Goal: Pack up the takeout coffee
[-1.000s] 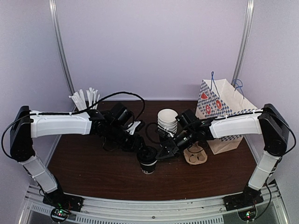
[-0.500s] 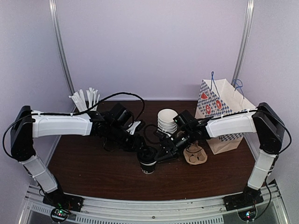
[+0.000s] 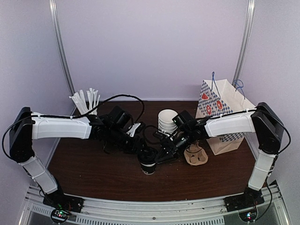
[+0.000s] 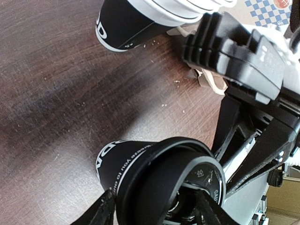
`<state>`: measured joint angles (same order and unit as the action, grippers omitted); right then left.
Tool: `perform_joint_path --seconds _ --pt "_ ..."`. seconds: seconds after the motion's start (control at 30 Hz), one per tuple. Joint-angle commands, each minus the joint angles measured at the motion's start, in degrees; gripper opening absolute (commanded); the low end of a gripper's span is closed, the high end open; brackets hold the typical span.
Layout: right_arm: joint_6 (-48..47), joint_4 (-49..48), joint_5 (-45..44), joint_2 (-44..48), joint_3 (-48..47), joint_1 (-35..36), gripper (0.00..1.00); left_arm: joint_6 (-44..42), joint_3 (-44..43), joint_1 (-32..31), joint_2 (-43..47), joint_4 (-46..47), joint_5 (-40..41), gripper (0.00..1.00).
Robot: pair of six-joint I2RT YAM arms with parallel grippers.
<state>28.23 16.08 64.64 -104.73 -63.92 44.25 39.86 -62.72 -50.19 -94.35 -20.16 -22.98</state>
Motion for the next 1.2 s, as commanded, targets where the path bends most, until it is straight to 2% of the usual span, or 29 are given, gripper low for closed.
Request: perform_joint_path --seconds 0.0,0.1,0.27,0.7,0.83,1.17 --pt "-4.5 5.19 -15.32 -6.32 0.48 3.13 0.24 0.07 4.46 -1.11 -1.38 -3.5 2.6 0.6" --pt "-6.22 6.97 -16.12 -5.89 -0.49 3.87 0.26 -0.35 6.1 -1.13 0.04 -2.87 2.44 0.59" --pt "-9.89 9.35 -18.78 -6.53 -1.95 4.0 0.34 -2.4 9.53 -1.06 1.19 0.27 1.97 0.59" --pt "-13.56 13.58 -23.06 -10.26 -4.35 3.14 0.32 -2.32 11.86 -0.21 -4.4 5.75 2.52 0.59" --pt "-15.56 13.2 -20.54 -6.68 -5.02 3.45 0.34 -3.12 11.36 -0.21 -2.33 5.75 2.33 0.6" --pt "-20.91 14.4 -16.31 6.85 -3.48 3.61 0.48 -8.87 5.09 -0.2 4.16 4.94 2.03 0.69"
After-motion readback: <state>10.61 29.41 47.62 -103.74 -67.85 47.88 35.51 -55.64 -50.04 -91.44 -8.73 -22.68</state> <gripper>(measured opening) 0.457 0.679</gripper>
